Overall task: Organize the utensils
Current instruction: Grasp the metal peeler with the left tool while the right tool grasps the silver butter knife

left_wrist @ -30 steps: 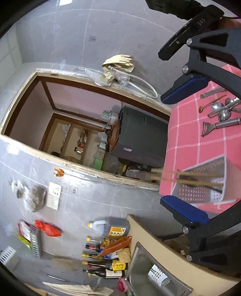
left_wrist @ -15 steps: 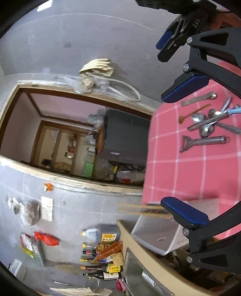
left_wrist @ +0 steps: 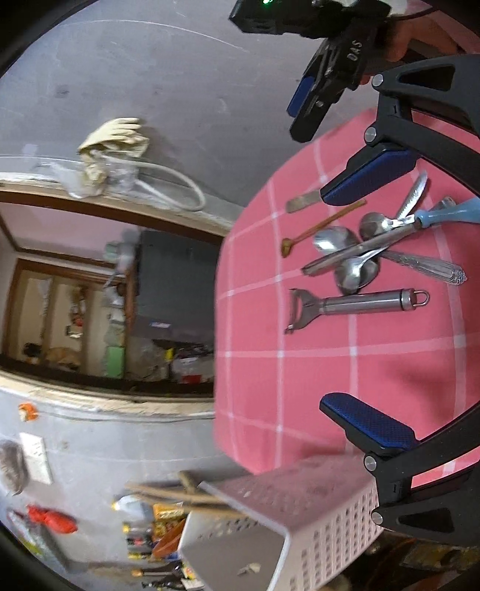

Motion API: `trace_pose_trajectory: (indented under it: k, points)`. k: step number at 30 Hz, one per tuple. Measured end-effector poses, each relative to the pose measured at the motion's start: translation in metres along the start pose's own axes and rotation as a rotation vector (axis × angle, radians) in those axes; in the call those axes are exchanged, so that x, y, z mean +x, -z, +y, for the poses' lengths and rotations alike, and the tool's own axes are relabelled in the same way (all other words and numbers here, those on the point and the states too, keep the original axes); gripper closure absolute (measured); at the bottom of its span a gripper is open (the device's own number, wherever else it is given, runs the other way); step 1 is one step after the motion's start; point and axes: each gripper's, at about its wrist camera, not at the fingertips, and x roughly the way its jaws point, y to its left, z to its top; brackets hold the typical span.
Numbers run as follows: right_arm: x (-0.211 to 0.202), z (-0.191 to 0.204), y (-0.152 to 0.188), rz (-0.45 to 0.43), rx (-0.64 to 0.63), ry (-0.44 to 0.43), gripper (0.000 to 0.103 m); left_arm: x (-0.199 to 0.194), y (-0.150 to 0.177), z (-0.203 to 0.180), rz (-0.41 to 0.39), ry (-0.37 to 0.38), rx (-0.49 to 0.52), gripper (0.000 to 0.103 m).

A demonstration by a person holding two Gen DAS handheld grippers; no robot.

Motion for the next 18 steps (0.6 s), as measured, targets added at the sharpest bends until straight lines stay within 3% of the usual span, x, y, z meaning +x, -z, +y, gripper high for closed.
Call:
trace_pose_trajectory:
  k: [3,6,10,15,18]
  points:
    - [0.021,-0.007,0.004,0.065,0.016,-0.017,0.005,0.016,0.002,0.002,0.058,0.010,0.000,0.001]
    - [0.043,-0.012,0.008,0.139,0.029,-0.035,0.020,0.032,0.002,0.007,0.116,0.014,-0.018,0.007]
    - [0.068,-0.018,0.015,0.228,0.063,-0.024,0.039,0.057,0.004,0.012,0.196,0.016,-0.051,0.023]
    - [0.082,-0.018,0.015,0.271,0.073,-0.024,0.049,0.087,0.007,0.018,0.303,0.028,-0.098,0.042]
    - [0.096,-0.014,0.013,0.343,0.072,-0.046,0.052,0.102,0.009,0.020,0.363,0.042,-0.121,0.051]
